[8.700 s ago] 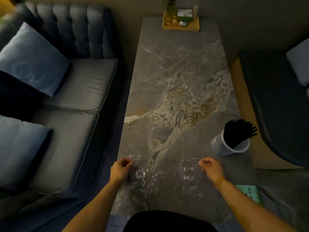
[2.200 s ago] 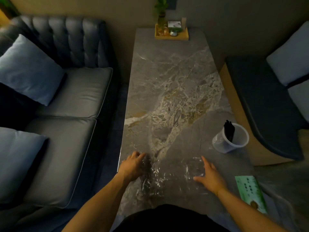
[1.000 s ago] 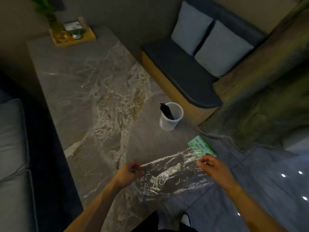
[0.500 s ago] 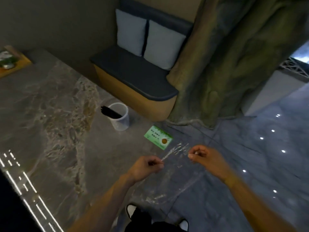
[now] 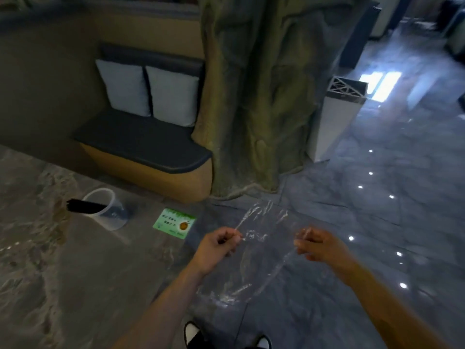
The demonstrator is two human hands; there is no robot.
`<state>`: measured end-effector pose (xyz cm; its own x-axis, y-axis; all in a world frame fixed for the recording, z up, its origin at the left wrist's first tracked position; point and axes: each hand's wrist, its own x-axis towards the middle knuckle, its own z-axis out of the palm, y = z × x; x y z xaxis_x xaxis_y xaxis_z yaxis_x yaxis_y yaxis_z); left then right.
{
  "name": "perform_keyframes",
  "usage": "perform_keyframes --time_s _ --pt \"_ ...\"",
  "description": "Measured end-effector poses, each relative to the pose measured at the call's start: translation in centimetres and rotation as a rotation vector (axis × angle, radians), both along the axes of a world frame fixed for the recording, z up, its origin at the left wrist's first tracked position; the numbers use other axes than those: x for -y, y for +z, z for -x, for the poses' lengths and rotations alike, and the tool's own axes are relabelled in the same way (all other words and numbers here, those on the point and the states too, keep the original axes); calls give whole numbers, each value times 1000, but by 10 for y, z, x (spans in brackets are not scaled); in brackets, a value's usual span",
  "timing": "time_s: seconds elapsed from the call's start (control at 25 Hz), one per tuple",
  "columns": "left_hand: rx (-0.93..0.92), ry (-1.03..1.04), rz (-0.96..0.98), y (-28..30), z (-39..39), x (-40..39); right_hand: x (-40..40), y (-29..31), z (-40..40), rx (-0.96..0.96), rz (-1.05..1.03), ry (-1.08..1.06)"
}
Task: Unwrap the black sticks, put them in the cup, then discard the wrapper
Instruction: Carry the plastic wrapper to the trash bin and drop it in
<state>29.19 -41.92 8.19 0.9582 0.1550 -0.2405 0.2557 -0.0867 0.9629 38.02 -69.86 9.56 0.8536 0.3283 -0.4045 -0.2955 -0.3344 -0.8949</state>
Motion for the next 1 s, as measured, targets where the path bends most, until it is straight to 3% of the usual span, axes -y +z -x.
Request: perform_keyframes --time_s 0.16,0.6,1.0 --pt "-41 -32 154 5 -27 47 36 3 13 -57 -93 -149" --pt "-155 -93 467 1 -109 92 63 -6 8 -27 -53 -303" --pt "-57 -324 -47 -14 -210 23 2 -10 -83 56 -20 -508"
